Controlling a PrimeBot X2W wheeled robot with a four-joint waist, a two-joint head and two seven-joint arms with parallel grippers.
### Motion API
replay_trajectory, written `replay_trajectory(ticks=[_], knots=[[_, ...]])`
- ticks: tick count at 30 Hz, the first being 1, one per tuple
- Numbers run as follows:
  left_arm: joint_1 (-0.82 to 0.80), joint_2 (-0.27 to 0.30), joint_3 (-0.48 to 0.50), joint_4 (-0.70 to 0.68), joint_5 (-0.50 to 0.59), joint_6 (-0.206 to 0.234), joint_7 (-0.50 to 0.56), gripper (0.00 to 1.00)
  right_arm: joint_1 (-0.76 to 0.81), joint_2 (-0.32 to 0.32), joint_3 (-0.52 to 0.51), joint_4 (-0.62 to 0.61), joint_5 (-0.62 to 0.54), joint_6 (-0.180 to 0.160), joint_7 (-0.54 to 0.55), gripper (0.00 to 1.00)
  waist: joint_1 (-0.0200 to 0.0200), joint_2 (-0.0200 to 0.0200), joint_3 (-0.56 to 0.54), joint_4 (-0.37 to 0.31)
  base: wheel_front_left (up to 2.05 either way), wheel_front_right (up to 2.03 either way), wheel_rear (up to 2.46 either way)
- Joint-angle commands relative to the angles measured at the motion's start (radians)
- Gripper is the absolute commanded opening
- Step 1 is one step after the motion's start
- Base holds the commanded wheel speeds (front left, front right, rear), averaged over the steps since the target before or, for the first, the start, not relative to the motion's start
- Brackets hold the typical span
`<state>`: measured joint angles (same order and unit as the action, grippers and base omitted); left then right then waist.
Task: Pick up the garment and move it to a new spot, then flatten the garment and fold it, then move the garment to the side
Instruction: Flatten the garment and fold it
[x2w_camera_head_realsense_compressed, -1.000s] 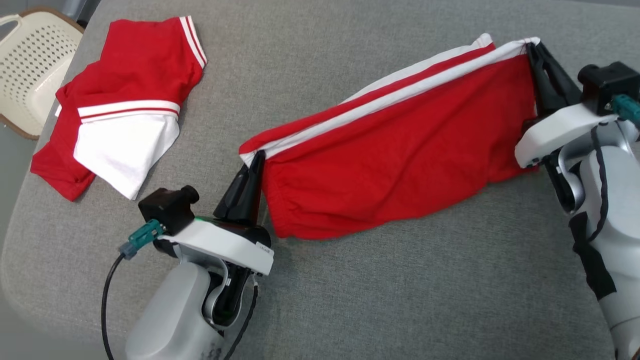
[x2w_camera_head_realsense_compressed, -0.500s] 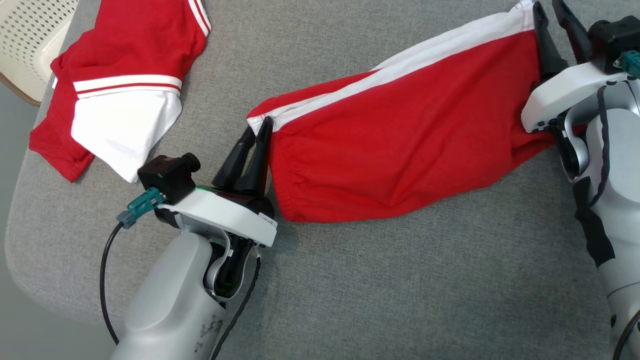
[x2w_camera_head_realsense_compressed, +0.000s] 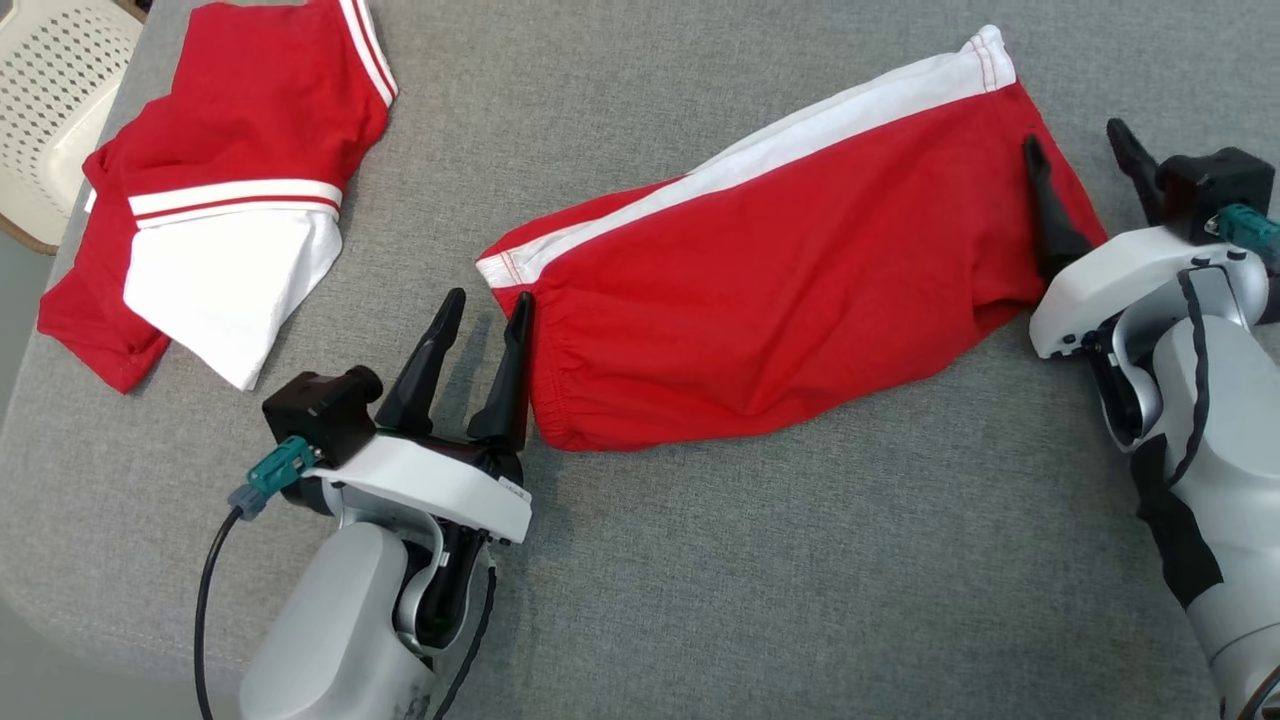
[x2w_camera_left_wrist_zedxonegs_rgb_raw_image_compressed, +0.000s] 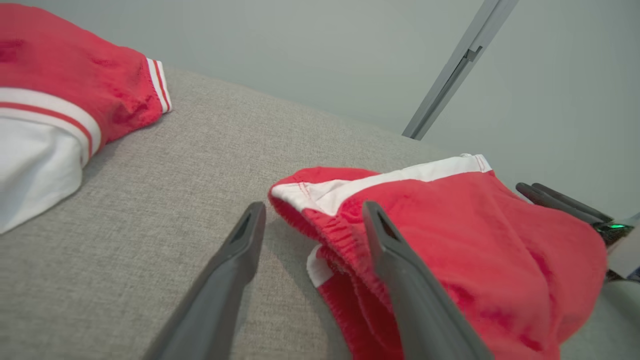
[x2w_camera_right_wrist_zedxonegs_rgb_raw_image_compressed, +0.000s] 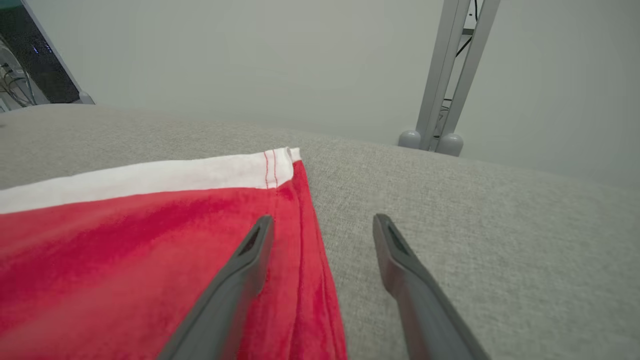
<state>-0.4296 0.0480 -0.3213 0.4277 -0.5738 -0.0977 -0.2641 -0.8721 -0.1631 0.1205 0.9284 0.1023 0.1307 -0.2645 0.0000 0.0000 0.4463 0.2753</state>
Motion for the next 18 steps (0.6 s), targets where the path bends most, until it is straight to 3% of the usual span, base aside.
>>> replay_trajectory(ticks=[1, 10, 11, 12, 18], knots=[[0.01, 0.004, 0.011, -0.01, 0.009, 0.004, 0.0, 1.0, 0.013, -0.008, 0.022, 0.026, 0.022, 0.0, 0.0, 1.0, 0.0, 0.0, -0.005, -0.008, 0.0, 0.0, 0.0], [0.03, 0.004, 0.012, -0.022, 0.028, 0.001, 0.0, 1.0, 0.008, 0.008, 0.157, 0.171, 0.133, 0.0, 0.051, 1.0, 0.0, 0.0, -0.019, -0.012, 0.0, 0.0, 0.0], [0.035, 0.005, 0.013, -0.022, 0.034, 0.003, 0.0, 1.0, 0.007, 0.016, 0.177, 0.198, 0.166, 0.0, 0.07, 0.35, 0.0, 0.0, -0.027, -0.012, 0.0, 0.0, 0.0], [0.038, 0.005, 0.014, -0.022, 0.038, 0.005, 0.0, 1.0, 0.005, 0.019, 0.182, 0.209, 0.183, 0.0, 0.077, 0.0, 0.0, 0.0, -0.032, -0.013, 0.0, 0.0, 0.0], [0.064, 0.005, 0.037, -0.015, 0.05, 0.008, 0.0, 1.0, 0.015, 0.019, 0.192, 0.229, 0.266, 0.0, 0.06, 0.0, 0.0, 0.0, -0.066, -0.026, 0.0, 0.0, 0.0]])
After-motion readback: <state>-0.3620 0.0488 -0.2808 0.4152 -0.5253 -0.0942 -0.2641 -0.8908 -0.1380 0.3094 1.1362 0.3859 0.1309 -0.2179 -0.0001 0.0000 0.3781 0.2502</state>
